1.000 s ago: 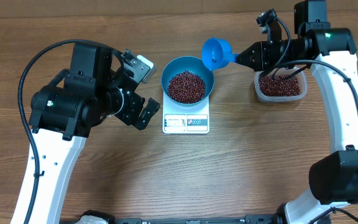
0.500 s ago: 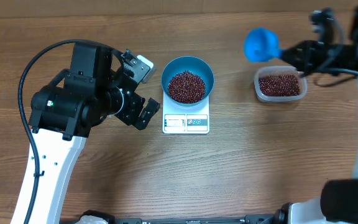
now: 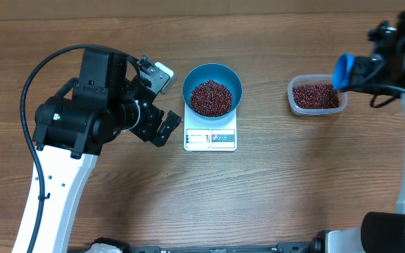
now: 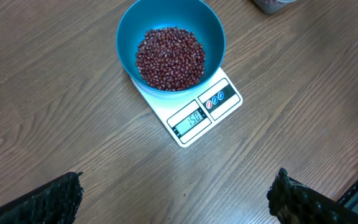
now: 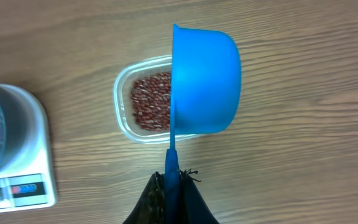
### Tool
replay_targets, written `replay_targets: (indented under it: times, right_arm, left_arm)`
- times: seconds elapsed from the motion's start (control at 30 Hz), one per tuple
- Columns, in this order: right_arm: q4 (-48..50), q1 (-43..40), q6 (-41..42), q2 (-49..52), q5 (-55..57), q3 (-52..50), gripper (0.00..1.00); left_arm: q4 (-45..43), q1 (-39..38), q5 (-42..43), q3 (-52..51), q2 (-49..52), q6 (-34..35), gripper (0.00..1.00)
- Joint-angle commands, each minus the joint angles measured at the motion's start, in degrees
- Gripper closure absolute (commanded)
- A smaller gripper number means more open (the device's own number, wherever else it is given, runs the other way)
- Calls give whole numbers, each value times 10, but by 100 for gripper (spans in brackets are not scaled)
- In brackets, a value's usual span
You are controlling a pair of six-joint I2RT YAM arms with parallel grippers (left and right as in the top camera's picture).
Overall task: Scoop item into bowl and weigh 150g on scale
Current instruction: 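Lift the scoop away from the bowl and move it right past the tub, then lower the scoop onto the table in front of the tub and release it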
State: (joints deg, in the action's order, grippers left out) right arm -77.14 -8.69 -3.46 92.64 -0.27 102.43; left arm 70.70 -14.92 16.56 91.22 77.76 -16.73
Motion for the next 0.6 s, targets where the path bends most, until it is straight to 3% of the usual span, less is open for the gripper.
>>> replay_targets:
  times: [0.0, 0.4, 0.57]
  right_arm:
    - [1, 51, 22, 0, 141, -1, 96]
    - [-21, 116, 22, 21, 198, -1, 96]
    - [-23, 116, 35, 19, 135, -1, 96]
  left_arm:
    - [-2, -1, 9, 8, -2, -9, 0]
    - [-2, -1, 9, 8, -2, -9, 0]
    - [-2, -1, 9, 8, -2, -9, 0]
